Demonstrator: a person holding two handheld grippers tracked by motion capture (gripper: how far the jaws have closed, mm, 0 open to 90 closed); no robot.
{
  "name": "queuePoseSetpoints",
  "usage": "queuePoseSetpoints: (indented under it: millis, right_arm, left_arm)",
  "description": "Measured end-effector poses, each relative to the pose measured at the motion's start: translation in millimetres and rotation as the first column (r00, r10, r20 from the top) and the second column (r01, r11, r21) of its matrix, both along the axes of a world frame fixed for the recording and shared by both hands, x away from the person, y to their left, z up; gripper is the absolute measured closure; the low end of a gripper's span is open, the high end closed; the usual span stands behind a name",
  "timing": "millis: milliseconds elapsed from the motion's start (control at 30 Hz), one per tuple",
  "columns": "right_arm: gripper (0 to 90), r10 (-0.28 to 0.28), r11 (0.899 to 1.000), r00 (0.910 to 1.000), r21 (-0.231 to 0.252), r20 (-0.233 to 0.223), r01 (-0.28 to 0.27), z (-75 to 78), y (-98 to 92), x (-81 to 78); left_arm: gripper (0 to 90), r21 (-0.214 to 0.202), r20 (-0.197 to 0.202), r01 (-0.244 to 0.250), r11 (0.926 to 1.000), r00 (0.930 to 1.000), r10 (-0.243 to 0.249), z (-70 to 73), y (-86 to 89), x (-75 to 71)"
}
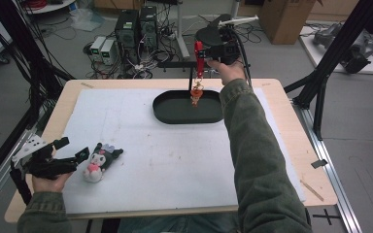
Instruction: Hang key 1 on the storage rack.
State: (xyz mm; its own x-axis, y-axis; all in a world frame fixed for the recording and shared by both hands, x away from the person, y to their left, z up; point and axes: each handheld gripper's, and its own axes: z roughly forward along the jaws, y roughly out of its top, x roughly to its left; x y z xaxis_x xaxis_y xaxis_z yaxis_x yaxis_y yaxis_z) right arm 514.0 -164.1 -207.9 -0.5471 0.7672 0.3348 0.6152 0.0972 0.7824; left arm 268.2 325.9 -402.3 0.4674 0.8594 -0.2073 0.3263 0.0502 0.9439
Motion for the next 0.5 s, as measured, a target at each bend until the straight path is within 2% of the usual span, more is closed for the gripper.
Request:
queuePoseSetpoints:
  millis: [33, 200, 300, 500]
  right_arm:
    - [75.0, -0.006, 1.0, 1.0, 0.002, 0.003, 0.006, -0.6, 0.8, 1.4]
    - [75.0, -0.033, 0.997, 0.9989, 0.069, 0.034, 0.031, -3.5, 5.8, 5.2]
    - [75.0, -0.067, 0.993, 0.9973, 0.099, 0.029, 0.064, -6.8, 9.5, 11.1]
    - [75.1, -0.088, 0.991, 0.9955, 0.105, 0.036, 0.083, -15.7, 18.9, 20.9]
  left_arm:
    - [1.8, -0.001, -0.004, 0.002, 1.0, 1.0, -0.002, 0.0, 0.6, 0.3]
    - [1.8, -0.015, -0.002, -0.007, 0.9999, 1.0, 0.007, -0.2, 2.8, 2.1]
    - [1.7, -0.016, 0.002, -0.01, 0.9998, 1.0, 0.01, 0.1, 3.3, 1.9]
    - [1.8, -0.02, -0.008, -0.007, 0.9998, 0.9999, 0.007, -0.9, 4.7, 4.4]
